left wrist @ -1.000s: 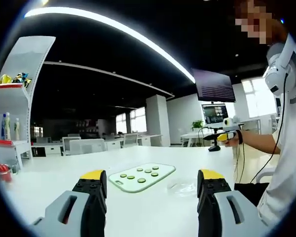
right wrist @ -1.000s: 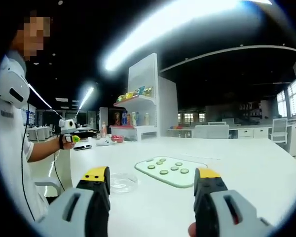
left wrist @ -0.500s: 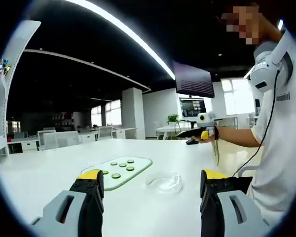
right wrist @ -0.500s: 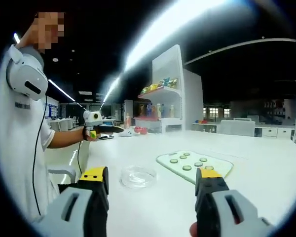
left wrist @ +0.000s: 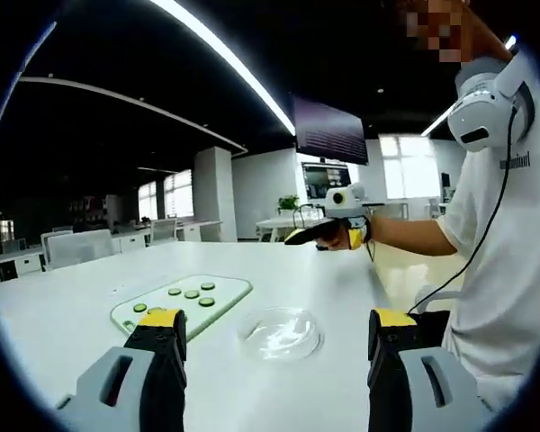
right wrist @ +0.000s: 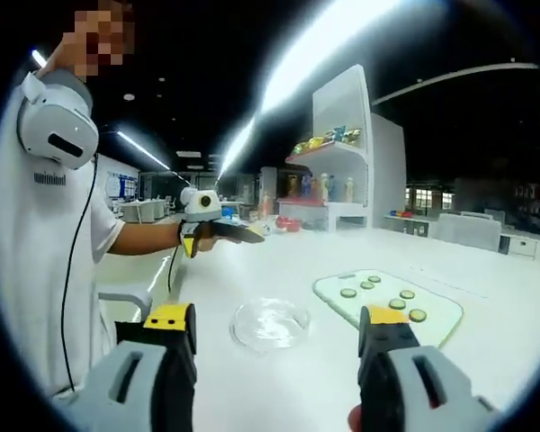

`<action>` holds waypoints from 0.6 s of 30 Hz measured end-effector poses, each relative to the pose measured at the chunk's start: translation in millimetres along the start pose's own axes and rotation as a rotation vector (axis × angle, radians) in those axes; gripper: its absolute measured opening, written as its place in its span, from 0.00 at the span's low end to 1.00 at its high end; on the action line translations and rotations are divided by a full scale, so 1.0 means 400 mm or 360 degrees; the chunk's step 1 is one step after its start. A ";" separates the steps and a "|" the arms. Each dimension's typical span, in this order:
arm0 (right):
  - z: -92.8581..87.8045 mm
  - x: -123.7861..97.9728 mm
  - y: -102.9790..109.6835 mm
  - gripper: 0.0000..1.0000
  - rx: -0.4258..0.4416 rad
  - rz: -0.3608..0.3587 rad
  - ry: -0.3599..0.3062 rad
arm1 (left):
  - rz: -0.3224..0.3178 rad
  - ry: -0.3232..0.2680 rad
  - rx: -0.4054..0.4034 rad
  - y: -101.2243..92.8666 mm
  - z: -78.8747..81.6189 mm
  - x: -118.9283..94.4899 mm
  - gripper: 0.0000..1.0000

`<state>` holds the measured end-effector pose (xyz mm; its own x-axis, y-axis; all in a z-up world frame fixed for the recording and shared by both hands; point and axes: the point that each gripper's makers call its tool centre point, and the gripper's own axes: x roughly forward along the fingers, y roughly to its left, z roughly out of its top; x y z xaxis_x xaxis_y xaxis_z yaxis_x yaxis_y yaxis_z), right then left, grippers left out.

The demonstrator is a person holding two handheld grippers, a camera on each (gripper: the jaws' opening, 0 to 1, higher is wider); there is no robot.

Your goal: Open the petri dish lid, add cucumber slices into the petri dish, and close the lid

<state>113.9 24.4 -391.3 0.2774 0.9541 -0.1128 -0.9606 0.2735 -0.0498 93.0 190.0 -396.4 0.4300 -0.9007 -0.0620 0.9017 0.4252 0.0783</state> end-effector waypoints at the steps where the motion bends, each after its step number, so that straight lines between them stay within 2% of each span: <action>1: -0.005 0.008 0.003 0.73 -0.0004 0.0015 0.0018 | -0.0007 0.0011 0.0003 0.000 -0.003 0.005 0.83; 6: -0.036 0.038 0.033 0.74 -0.0021 0.0129 0.0096 | -0.0045 0.0057 0.0009 0.003 -0.028 0.036 0.82; 10: -0.079 0.074 0.037 0.74 -0.0034 0.0162 0.0182 | -0.0067 0.0102 0.0018 0.007 -0.054 0.063 0.81; 18: -0.112 0.107 0.029 0.74 -0.0040 0.0192 0.0246 | -0.0106 0.0162 0.0008 0.014 -0.099 0.076 0.80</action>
<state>115.5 63.1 -441.0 0.1616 0.9492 -0.2701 -0.9868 0.1534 -0.0513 112.7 168.6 -437.4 0.3717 -0.9130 -0.1681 0.9283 0.3640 0.0757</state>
